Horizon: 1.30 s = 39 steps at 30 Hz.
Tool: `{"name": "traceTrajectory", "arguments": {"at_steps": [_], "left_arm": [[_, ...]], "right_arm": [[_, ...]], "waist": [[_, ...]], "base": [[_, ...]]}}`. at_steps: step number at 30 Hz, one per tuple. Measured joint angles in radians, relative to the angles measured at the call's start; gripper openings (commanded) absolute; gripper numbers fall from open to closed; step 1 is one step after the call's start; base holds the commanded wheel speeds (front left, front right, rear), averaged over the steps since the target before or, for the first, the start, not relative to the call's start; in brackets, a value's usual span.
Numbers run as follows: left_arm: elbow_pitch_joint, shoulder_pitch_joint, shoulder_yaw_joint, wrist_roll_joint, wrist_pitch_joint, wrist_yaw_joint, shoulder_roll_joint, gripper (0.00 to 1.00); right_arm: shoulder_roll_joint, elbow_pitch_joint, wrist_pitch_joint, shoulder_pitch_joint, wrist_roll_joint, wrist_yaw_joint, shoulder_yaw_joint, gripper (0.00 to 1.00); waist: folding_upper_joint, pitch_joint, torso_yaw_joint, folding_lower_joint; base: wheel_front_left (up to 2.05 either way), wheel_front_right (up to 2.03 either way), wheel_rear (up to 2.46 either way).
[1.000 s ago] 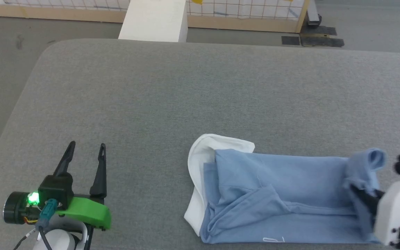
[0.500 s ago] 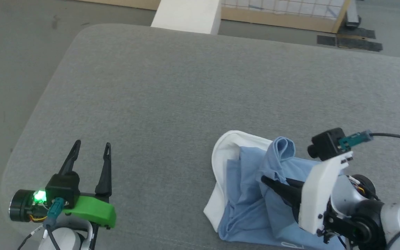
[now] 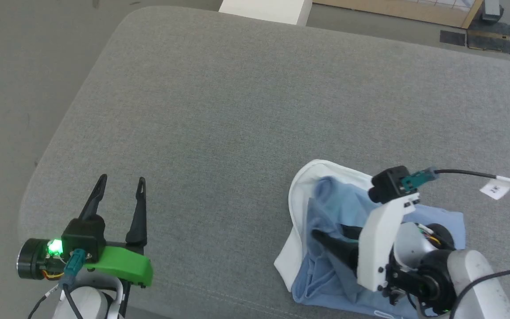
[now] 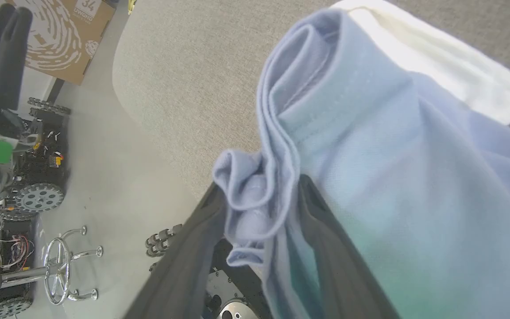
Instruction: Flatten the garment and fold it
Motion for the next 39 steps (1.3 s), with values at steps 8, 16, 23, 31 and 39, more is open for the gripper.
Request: {"name": "traceTrajectory", "arguments": {"at_steps": [8,16,23,31,39], "left_arm": [[0.009,0.000,0.021,0.021,0.000,-0.021,-0.004,1.00],[0.020,0.001,0.026,0.020,0.000,-0.037,-0.009,1.00],[0.013,0.001,0.025,0.015,0.001,-0.043,-0.009,1.00],[-0.016,0.001,0.011,-0.009,0.019,-0.050,-0.010,1.00],[-0.050,0.007,-0.009,-0.009,0.036,-0.060,0.002,1.00]], "right_arm": [[-0.012,0.017,-0.067,-0.079,0.013,0.000,0.021,1.00],[-0.297,-0.001,-0.331,-0.206,-0.020,0.000,0.099,1.00],[-0.544,0.084,-0.696,-0.256,-0.074,0.000,0.109,1.00],[-0.602,0.125,-0.966,-0.140,-0.083,0.000,-0.029,1.00],[-0.404,0.045,-1.076,0.111,-0.170,0.000,-0.251,1.00]], "waist": [[0.0000,-0.008,-0.042,0.0000],[0.0000,-0.035,-0.105,0.0000],[0.0000,-0.055,-0.163,0.0000],[0.0000,-0.066,-0.206,0.0000],[0.0000,-0.074,-0.217,0.0000]], "base": [[0.00,0.00,0.00],[0.00,0.00,0.00],[0.00,0.00,0.00],[0.00,0.00,0.00],[0.00,0.00,0.00]]}}
